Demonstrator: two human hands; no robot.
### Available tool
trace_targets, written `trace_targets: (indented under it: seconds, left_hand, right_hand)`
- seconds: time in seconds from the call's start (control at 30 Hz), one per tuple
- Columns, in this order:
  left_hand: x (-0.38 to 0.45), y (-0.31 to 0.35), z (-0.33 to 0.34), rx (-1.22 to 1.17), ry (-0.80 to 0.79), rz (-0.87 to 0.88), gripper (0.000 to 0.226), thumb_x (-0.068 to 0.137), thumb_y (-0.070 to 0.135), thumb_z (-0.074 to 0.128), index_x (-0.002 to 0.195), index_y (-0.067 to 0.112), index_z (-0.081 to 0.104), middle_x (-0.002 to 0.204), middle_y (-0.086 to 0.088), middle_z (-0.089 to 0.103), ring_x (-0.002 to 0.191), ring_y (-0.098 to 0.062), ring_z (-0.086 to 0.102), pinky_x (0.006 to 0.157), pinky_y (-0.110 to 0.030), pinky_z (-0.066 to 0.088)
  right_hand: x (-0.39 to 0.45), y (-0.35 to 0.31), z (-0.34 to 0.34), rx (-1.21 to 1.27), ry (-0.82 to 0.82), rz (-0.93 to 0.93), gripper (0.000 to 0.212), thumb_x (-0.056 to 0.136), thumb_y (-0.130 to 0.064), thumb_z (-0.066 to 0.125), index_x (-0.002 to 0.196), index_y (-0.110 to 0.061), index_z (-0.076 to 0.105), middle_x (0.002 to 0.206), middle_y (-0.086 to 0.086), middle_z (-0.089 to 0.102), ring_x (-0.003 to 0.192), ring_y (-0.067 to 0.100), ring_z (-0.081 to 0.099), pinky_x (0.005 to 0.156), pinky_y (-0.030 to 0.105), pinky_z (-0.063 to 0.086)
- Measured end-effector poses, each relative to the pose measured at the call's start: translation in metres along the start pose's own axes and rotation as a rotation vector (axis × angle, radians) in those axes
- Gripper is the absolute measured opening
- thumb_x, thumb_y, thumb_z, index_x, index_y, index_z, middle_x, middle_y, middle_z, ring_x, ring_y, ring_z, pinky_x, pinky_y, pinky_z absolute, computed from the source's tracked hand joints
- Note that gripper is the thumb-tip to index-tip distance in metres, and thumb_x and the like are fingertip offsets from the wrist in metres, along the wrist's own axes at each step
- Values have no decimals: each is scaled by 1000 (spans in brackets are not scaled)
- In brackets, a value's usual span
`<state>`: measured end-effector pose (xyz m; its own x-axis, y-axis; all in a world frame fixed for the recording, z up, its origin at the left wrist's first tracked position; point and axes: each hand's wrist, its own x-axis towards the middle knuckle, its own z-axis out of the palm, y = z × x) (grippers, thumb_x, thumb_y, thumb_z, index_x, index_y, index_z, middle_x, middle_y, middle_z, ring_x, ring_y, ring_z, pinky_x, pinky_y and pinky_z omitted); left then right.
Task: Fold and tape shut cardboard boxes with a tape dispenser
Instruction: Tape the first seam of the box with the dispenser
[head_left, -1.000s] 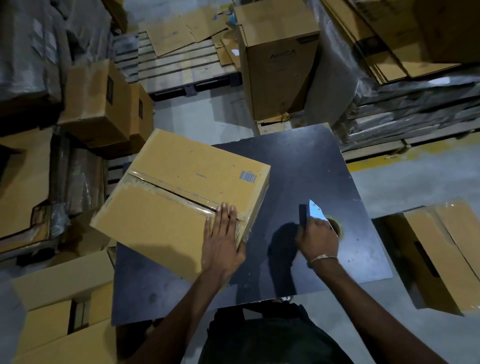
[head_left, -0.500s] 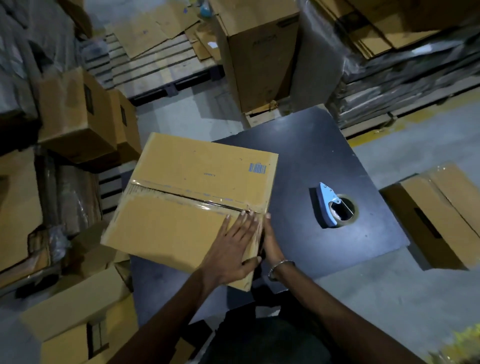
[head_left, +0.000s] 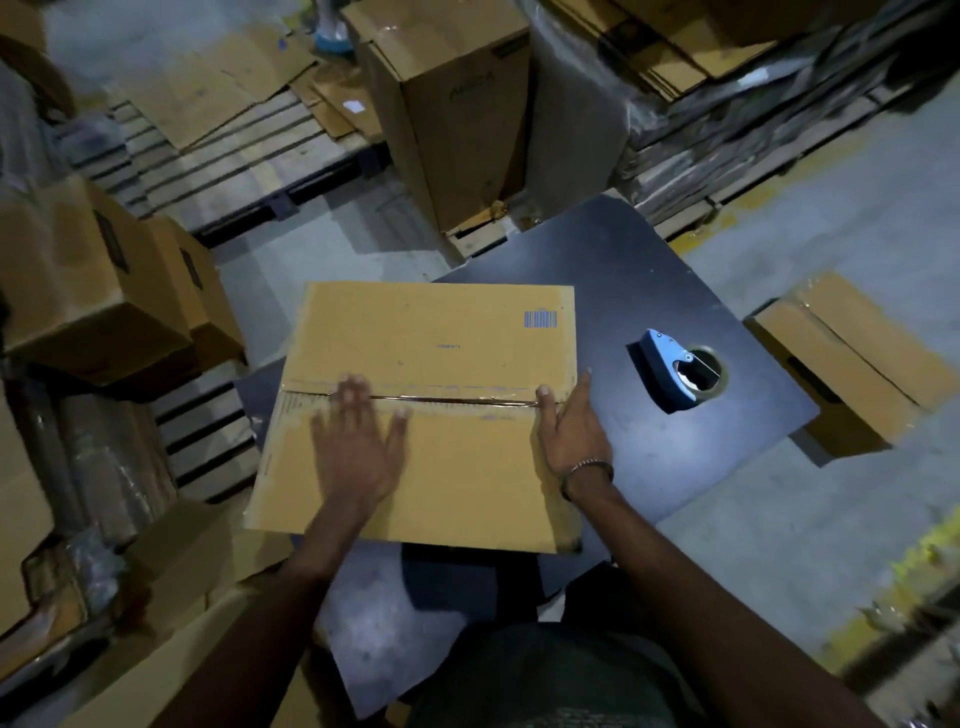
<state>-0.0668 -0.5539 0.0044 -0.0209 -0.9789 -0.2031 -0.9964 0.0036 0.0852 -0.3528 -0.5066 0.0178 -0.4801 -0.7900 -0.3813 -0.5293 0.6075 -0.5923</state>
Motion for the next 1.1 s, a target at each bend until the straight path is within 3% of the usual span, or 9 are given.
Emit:
trace_targets:
  seconds: [0.1,0.27,0.47,0.53,0.63,0.73,0.8,0.93,1.1]
  left_hand:
    - [13,-25,-9,33,36,-44,92,103,72,3,168,7,10,176,-12,8,163,-27,4,128,-61,5]
    - [15,-7,-7,134,17,573,76,108,69,10,169,26,-4,177,-1,-7,164,-22,-4,131,-54,5]
    - [45,-91,-18,-40,12,-28,89,103,76,7,169,16,0,177,-10,3,162,-33,9,129,-58,11]
    - [52,-105,-23,-256,-21,-211,103,95,87,7,166,13,15,171,-19,23,148,-51,36,117,-68,35]
    - [56,-107,-24,-421,-3,-276,111,88,92,1,144,11,51,143,-23,59,126,-48,58,104,-61,47]
    - [61,-109,-33,-487,-51,-325,107,90,92,8,137,14,64,134,-23,66,123,-46,61,101,-55,50]
    - [66,-112,-32,-535,-96,-407,112,87,96,13,138,11,65,138,-25,64,127,-47,58,105,-57,48]
    - [72,-101,-42,-597,-166,-558,111,94,88,14,150,-1,51,153,-33,48,141,-48,47,116,-58,38]
    - [64,-94,-42,-527,-109,-509,112,90,91,3,154,12,51,154,-28,49,142,-51,44,116,-61,37]
  right_hand:
    - [-5,-10,8,-170,144,-66,80,107,-60,25,165,-11,3,171,14,18,154,32,25,116,55,35]
    - [-23,-31,32,-472,173,-306,73,106,-60,21,166,-20,11,173,14,4,160,31,4,122,57,17]
    - [-23,-14,36,-584,70,-327,75,103,-70,6,165,-31,-6,174,6,-8,159,22,-13,128,51,-5]
    - [-24,-15,37,-589,77,-334,75,103,-70,5,165,-31,-7,173,6,-10,159,23,-15,128,51,-6]
    - [-23,-15,38,-542,112,-268,77,102,-71,6,165,-29,-6,172,11,-15,158,26,-19,128,55,2]
    - [-17,-21,35,-398,159,-121,84,102,-72,14,166,-20,-2,172,18,-11,159,33,-6,120,57,33]
    - [-9,-27,30,-270,155,-48,87,100,-74,22,165,-21,-2,172,18,-3,154,40,22,105,56,49]
    - [17,-25,11,-100,81,65,104,91,-85,35,165,-23,-4,157,20,43,120,45,60,94,50,52]
    - [35,-19,-8,283,-53,161,87,87,-82,50,145,-18,42,138,11,64,118,38,63,101,48,51]
